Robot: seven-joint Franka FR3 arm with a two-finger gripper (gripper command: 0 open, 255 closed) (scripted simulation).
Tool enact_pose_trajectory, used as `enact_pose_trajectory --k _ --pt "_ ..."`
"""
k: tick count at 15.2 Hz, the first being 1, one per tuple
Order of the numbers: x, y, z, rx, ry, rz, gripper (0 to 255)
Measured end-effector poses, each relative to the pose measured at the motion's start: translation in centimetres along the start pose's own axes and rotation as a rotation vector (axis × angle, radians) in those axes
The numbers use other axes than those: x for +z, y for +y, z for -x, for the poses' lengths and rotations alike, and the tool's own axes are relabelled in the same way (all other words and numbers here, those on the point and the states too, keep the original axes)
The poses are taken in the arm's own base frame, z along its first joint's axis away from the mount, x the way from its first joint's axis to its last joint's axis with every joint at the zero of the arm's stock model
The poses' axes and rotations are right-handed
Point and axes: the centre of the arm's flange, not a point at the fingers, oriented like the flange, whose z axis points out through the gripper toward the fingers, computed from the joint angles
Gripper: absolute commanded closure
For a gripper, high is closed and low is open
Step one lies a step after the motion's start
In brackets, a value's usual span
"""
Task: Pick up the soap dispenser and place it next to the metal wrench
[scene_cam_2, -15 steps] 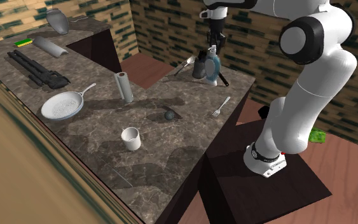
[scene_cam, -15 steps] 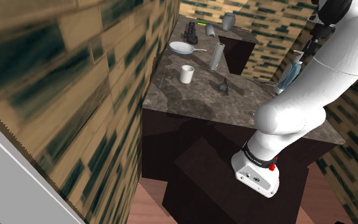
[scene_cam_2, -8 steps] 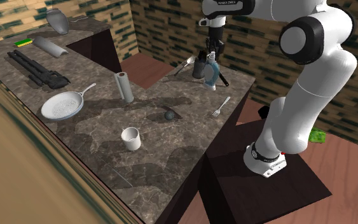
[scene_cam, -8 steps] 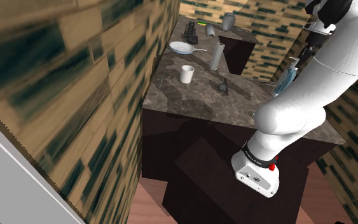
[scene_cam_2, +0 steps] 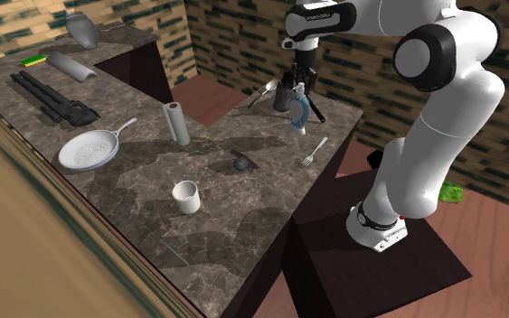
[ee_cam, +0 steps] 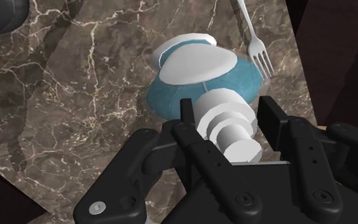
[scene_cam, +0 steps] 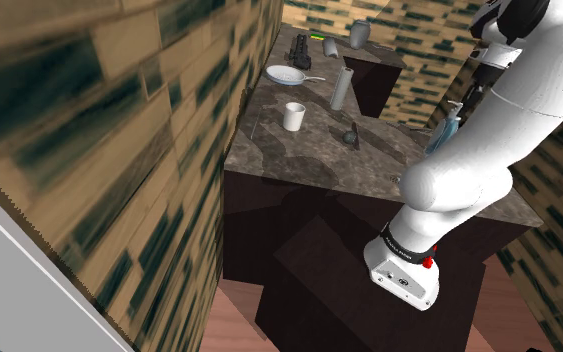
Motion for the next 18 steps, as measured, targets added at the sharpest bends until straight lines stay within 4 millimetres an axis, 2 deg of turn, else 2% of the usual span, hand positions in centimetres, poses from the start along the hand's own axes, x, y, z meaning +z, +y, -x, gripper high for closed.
enact_pose_trajectory --k 8,14,15,18 --pt "4.2 0.7 -0.2 0.0 0.0 0.0 255" --pt "4.6 0.8 0.0 0.0 0.0 0.0 255" --pt "4.6 0.8 0.0 0.0 0.0 0.0 0" --pt "4.6 0.8 0.0 0.0 0.0 0.001 0"
